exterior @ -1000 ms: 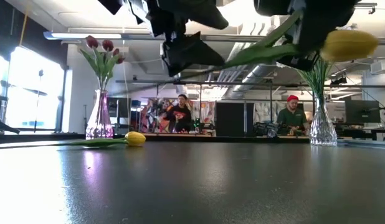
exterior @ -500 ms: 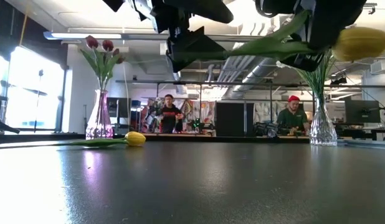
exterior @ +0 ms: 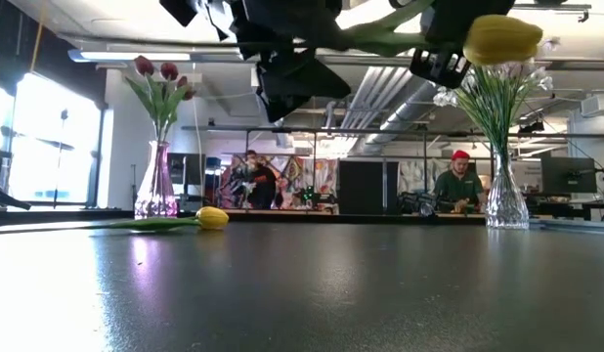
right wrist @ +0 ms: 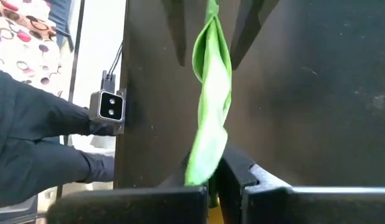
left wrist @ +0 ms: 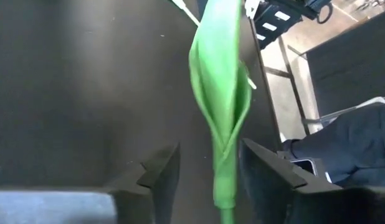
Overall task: Sort flowers into vase by color
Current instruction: Put the middle yellow tulip flower into the bottom left transparent vase
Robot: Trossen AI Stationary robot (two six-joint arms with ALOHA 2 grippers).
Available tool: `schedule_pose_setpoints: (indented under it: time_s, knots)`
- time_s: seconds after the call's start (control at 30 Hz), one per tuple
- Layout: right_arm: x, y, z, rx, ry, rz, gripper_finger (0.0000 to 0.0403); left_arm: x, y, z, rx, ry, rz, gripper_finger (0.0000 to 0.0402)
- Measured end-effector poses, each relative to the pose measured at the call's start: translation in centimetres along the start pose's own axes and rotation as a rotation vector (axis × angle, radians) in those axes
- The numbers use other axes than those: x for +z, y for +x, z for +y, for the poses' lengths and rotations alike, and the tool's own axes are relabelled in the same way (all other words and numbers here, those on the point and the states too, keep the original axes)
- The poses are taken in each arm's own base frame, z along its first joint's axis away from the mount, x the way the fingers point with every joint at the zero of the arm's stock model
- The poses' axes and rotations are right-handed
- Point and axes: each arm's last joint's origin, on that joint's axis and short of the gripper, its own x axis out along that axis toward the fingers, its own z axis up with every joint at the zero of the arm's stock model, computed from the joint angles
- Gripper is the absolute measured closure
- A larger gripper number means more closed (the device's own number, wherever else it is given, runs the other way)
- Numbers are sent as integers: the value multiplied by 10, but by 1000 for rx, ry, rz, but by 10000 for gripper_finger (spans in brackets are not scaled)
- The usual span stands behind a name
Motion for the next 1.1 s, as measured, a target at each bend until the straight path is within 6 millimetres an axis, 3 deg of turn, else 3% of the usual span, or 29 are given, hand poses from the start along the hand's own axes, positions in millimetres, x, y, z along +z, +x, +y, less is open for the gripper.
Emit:
schedule_pose_setpoints:
  time_s: [0.6,0.9,1.1]
  knots:
    - [-5,-1,-3,-31,18,65,403,-1,0,1,-15,8,14,394]
    - [-7,-2,-5,-65,44,79,399,3,-2,8,-6,-35,7,396]
    - [-5,-16,-2,-79,154,2,341,11,-7,7,19,-9,-75,400]
